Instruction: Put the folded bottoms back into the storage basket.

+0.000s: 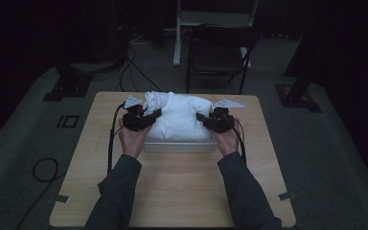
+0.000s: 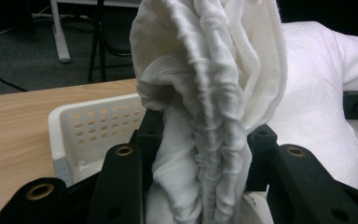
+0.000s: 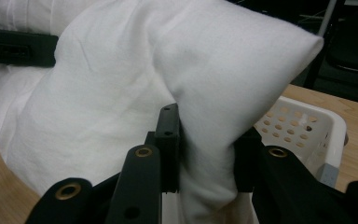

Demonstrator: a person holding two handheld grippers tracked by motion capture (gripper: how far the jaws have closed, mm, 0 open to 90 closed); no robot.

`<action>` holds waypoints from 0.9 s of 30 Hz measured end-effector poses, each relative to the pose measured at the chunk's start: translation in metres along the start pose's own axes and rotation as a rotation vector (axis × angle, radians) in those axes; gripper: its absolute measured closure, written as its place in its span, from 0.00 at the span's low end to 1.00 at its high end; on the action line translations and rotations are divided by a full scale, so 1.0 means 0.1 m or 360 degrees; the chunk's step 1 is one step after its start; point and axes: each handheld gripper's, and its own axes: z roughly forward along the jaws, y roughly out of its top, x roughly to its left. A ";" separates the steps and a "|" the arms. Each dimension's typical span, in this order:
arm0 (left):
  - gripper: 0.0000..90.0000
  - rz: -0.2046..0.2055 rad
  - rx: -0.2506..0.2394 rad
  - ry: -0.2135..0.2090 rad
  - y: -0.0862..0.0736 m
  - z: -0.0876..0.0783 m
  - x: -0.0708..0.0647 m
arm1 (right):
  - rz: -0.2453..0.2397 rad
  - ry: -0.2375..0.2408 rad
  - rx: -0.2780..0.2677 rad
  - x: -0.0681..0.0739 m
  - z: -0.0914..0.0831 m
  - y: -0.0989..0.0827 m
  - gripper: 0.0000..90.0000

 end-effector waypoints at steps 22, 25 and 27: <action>0.67 -0.0050 0.0028 0.0035 -0.05 0.18 0.08 | 0.0051 -0.0027 0.0045 -0.10 0.18 -0.03 0.79; 0.67 -0.0056 0.0027 0.0039 -0.06 0.21 0.08 | 0.0052 -0.0034 0.0048 -0.11 0.20 -0.04 0.79; 0.67 -0.0049 0.0031 0.0041 -0.07 0.22 0.09 | 0.0056 -0.0035 0.0051 -0.12 0.21 -0.04 0.79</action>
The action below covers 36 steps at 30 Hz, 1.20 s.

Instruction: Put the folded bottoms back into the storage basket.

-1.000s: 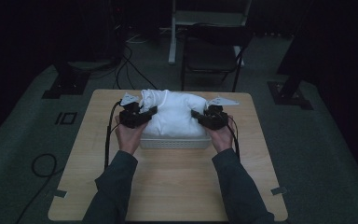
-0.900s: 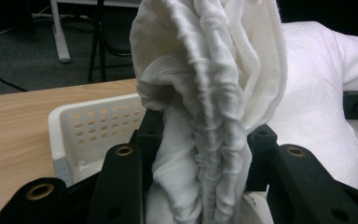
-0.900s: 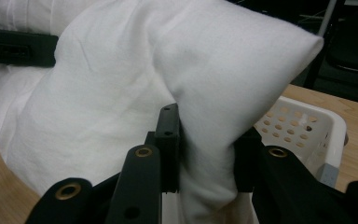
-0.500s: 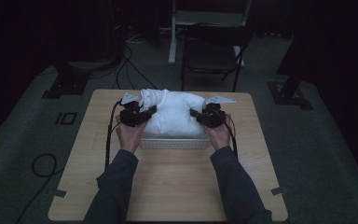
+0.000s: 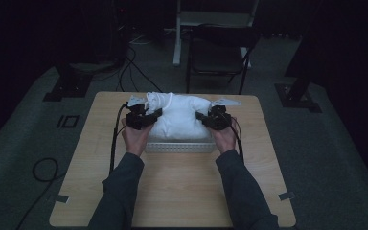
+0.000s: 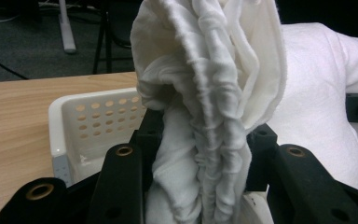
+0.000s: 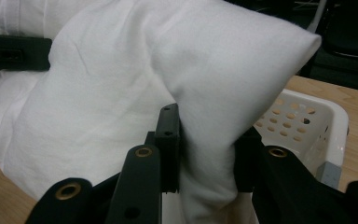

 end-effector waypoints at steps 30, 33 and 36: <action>0.67 -0.0007 0.0068 0.0065 -0.08 0.23 0.05 | 0.0015 -0.0057 0.0074 -0.05 0.16 -0.08 0.79; 0.67 -0.0013 0.0075 0.0077 -0.08 0.24 0.06 | 0.0015 -0.0057 0.0077 -0.05 0.18 -0.08 0.79; 0.67 -0.0026 0.0082 0.0083 -0.09 0.27 0.06 | 0.0022 -0.0063 0.0083 -0.05 0.19 -0.09 0.79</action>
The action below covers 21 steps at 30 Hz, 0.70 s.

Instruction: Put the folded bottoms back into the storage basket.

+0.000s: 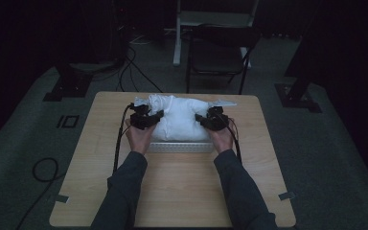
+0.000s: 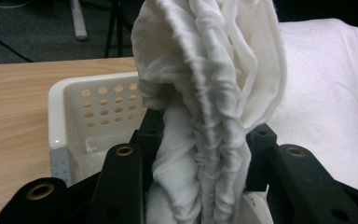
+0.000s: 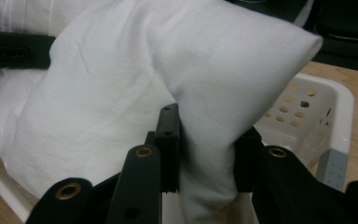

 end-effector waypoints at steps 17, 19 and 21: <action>0.67 -0.0016 0.0080 0.0078 -0.06 0.16 -0.02 | 0.0022 -0.0034 0.0069 -0.04 0.12 -0.05 0.79; 0.67 0.0003 0.0086 0.0088 -0.06 0.16 -0.03 | 0.0015 -0.0038 0.0076 -0.03 0.13 -0.06 0.79; 0.67 0.0006 0.0092 0.0089 -0.07 0.16 -0.03 | 0.0006 -0.0040 0.0081 -0.03 0.12 -0.06 0.79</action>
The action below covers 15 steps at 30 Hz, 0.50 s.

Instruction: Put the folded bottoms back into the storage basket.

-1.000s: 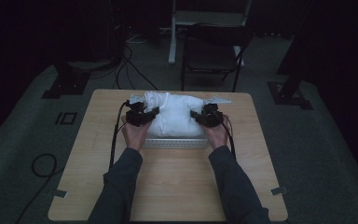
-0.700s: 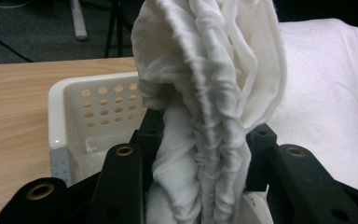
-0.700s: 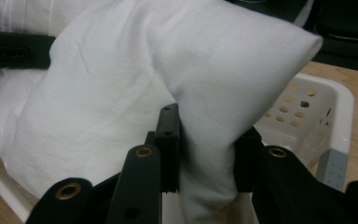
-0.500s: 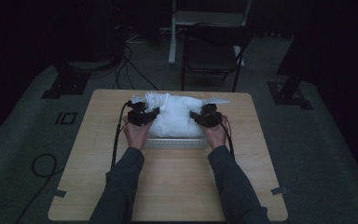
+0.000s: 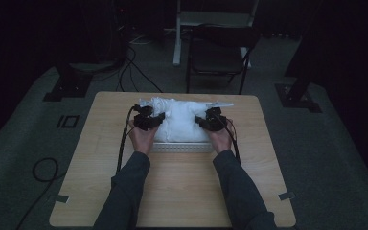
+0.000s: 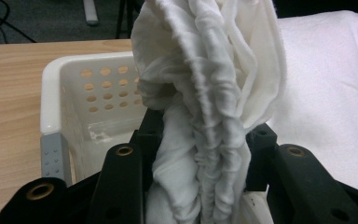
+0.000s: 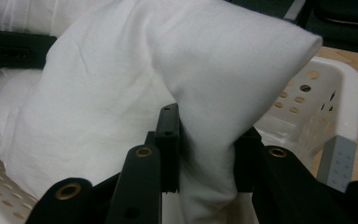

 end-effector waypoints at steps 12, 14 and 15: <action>0.67 0.0047 0.0016 0.0057 -0.05 -0.02 -0.06 | -0.0020 -0.0023 0.0041 0.04 0.02 -0.03 0.79; 0.67 0.0043 0.0021 0.0056 -0.07 -0.02 -0.05 | -0.0032 -0.0026 0.0043 0.05 0.02 -0.04 0.79; 0.67 0.0043 0.0021 0.0056 -0.07 -0.02 -0.05 | -0.0032 -0.0026 0.0043 0.05 0.02 -0.04 0.79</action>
